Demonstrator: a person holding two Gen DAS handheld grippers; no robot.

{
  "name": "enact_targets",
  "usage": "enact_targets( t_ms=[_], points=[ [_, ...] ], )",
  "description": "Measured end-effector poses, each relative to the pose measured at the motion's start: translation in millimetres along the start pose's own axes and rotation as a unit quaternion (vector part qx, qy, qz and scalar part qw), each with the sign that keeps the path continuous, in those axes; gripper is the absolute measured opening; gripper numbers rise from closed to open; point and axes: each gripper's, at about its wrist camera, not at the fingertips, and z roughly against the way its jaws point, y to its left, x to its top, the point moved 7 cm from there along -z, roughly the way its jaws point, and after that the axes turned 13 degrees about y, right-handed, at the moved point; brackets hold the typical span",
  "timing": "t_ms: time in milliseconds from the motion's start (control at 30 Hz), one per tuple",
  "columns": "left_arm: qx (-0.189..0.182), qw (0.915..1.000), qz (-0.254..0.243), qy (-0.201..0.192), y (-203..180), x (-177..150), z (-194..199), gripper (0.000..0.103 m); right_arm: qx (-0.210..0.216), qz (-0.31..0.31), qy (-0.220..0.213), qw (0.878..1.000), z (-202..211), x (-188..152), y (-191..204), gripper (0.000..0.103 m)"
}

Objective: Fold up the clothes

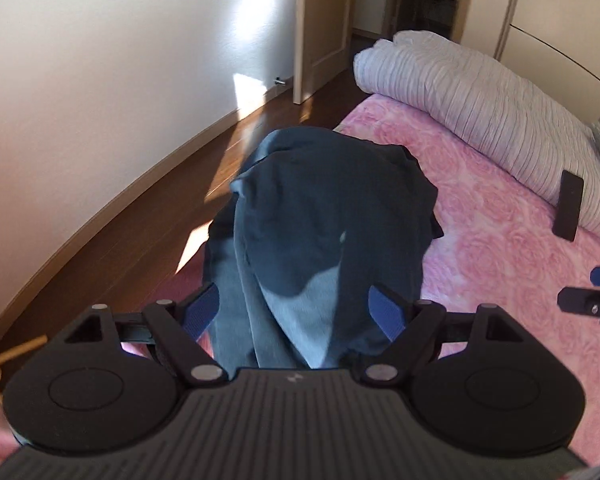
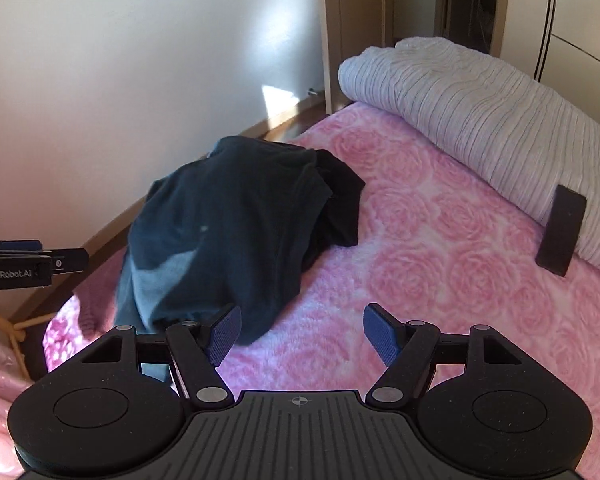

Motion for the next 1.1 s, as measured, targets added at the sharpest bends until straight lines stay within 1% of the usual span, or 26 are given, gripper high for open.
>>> enact_targets(
  t_ms=[100,200,367,433,500,533,600,667,733,767,800,833,867,900,933,967,1000,1100],
  points=[
    [-0.007,0.9994,-0.031,0.009,3.1,20.0,-37.0,0.079,-0.004,0.006,0.009,1.000,-32.1,23.3,2.6,0.071],
    [-0.018,0.9991,-0.034,0.020,8.3,38.4,-65.5,0.079,0.002,0.006,0.018,1.000,-66.6,45.7,1.8,0.071],
    [-0.030,0.9973,-0.054,0.039,12.3,61.2,-101.5,0.079,0.010,-0.006,0.027,1.000,-119.2,81.9,-3.5,0.071],
    [-0.039,0.9960,-0.065,0.049,12.5,66.6,-113.0,0.077,0.013,-0.008,0.027,1.000,-137.6,94.6,-6.8,0.071],
    [-0.052,0.9941,-0.077,0.056,12.2,67.4,-120.3,0.067,0.015,-0.011,0.028,0.999,-156.8,106.7,-10.3,0.071],
    [-0.058,0.9930,-0.083,0.060,12.2,67.0,-123.7,0.065,0.016,-0.014,0.029,0.999,-166.0,111.2,-12.8,0.071],
    [-0.066,0.9912,-0.095,0.065,10.1,66.1,-128.8,0.057,0.021,-0.024,0.032,0.999,-183.0,117.7,-18.4,0.071],
    [-0.067,0.9913,-0.097,0.060,9.5,64.2,-130.9,0.053,0.028,-0.029,0.036,0.999,-197.9,123.1,-23.2,0.071],
    [-0.069,0.9912,-0.100,0.054,8.0,62.4,-131.0,0.045,0.041,-0.036,0.041,0.998,-205.6,125.3,-24.8,0.071],
    [-0.068,0.9913,-0.100,0.051,7.1,62.1,-130.0,0.039,0.049,-0.039,0.044,0.997,-209.0,126.3,-25.3,0.071],
    [-0.067,0.9914,-0.101,0.048,6.3,62.0,-129.0,0.035,0.052,-0.041,0.043,0.997,-208.6,126.6,-24.9,0.071],
    [-0.067,0.9913,-0.103,0.048,5.8,61.9,-127.8,0.032,0.053,-0.043,0.040,0.997,-206.3,126.7,-23.9,0.060],
    [-0.068,0.9912,-0.103,0.048,5.6,62.1,-126.3,0.025,0.062,-0.041,0.040,0.996,-203.5,126.6,-21.5,0.026],
    [-0.069,0.9913,-0.102,0.047,6.0,63.0,-123.7,0.019,0.063,-0.035,0.039,0.997,-199.4,126.6,-16.5,0.013],
    [-0.069,0.9914,-0.101,0.047,6.3,64.1,-121.1,0.016,0.054,-0.025,0.035,0.998,-193.5,126.3,-11.3,0.011],
    [-0.068,0.9916,-0.100,0.046,7.2,65.6,-118.1,0.010,0.051,-0.015,0.031,0.998,-187.1,125.8,-6.4,0.004],
    [-0.066,0.9918,-0.100,0.044,8.1,67.4,-115.4,0.001,0.053,-0.009,0.025,0.998,-180.7,125.8,-3.0,0.003],
    [-0.065,0.9919,-0.103,0.035,11.2,72.7,-105.2,0.001,0.063,-0.013,0.004,0.998,-157.7,129.6,1.0,0.002]
  ],
)
